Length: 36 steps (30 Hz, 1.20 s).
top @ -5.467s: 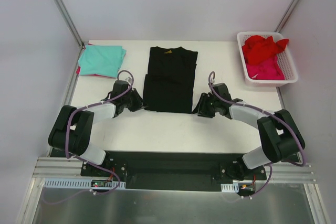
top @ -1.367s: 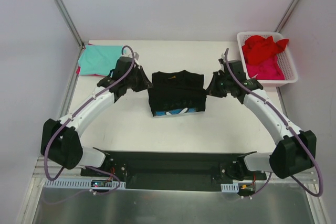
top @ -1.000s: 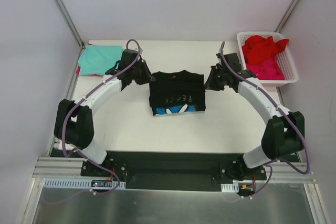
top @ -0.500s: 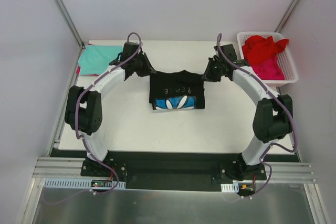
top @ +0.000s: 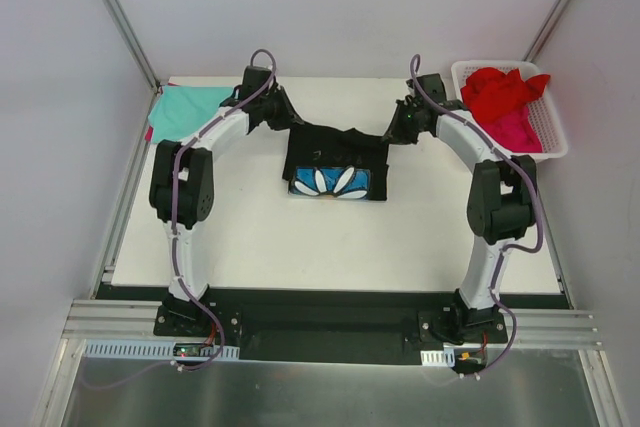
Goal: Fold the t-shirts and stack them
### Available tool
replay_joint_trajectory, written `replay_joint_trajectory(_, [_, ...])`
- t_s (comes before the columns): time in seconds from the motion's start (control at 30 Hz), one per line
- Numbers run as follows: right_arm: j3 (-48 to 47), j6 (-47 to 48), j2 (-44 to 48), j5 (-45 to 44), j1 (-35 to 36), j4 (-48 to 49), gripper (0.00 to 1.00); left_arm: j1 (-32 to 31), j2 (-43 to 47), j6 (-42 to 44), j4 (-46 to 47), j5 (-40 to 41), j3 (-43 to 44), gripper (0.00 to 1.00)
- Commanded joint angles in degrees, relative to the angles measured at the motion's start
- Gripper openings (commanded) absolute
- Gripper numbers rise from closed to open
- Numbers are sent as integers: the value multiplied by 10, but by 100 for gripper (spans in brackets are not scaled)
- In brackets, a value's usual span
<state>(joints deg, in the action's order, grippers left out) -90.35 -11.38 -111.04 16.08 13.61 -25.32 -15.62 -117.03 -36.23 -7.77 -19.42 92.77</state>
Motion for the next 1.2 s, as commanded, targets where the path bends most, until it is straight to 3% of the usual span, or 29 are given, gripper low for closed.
replay_joint_trajectory(0.0, [-40,21,-18,6,-17,12,1,7,-37,5,17,-33,74,0])
replay_joint_trajectory(0.4, [-155,63,-131,34,-50,48,1,23,-212,19,112,-91,270,0])
replay_joint_trajectory(0.43, [-172,63,-143,35,-53,47,0,26,-223,11,127,-104,278,10])
replay_joint_trajectory(0.47, [-188,63,-153,41,-54,42,5,31,-235,-1,169,-127,288,56])
replay_joint_trajectory(0.5, [-222,63,-180,43,-54,32,13,33,-262,-16,187,-144,310,88])
replay_joint_trajectory(0.53, [-230,63,-186,45,-58,32,21,35,-273,-18,206,-165,318,99])
replay_joint_trajectory(0.63, [-232,72,-186,71,-59,62,43,51,-300,-60,298,-213,328,99])
replay_joint_trajectory(0.67, [-226,76,-178,82,-58,76,55,60,-297,-89,340,-221,323,99])
replay_joint_trajectory(0.8, [-192,76,-124,108,-57,70,58,60,-170,-55,379,-220,172,99])
replay_joint_trajectory(0.97, [-91,72,-33,122,-39,77,59,36,-32,59,299,-177,6,99])
replay_joint_trajectory(1.17, [-18,70,17,124,-5,79,60,16,83,54,280,-167,-166,99])
